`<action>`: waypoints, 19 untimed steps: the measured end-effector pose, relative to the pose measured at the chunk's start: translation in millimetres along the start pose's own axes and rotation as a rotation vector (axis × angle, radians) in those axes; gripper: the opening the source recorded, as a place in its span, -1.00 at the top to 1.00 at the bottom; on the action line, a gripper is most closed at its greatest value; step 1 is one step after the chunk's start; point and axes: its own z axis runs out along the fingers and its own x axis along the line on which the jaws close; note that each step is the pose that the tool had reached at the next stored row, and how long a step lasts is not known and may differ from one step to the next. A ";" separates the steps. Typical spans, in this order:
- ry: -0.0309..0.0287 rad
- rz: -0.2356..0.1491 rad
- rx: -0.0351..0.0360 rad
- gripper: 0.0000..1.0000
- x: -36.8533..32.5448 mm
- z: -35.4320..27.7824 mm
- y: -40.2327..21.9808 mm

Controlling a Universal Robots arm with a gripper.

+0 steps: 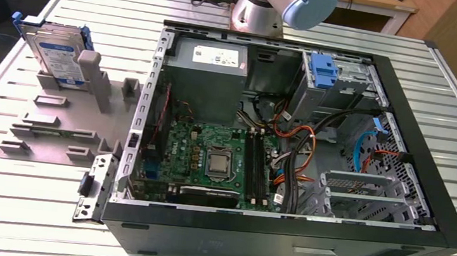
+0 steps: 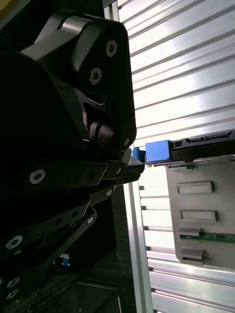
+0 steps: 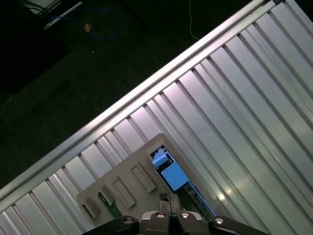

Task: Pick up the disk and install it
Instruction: 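Pick up the disk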

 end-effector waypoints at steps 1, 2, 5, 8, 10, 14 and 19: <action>0.0001 -0.004 -0.0001 0.79 0.0 0.0 0.0; 0.0003 -0.008 -0.0001 0.79 0.0 0.0 0.1; 0.0009 -0.021 -0.0003 0.79 0.1 0.0 0.1; 0.0014 -0.033 -0.0004 0.79 0.1 0.0 0.1; 0.0018 -0.041 -0.0005 0.79 0.1 0.0 0.2; 0.0024 -0.056 -0.0007 0.79 0.2 0.1 0.3; 0.0033 -0.075 -0.0009 0.79 0.4 0.0 0.5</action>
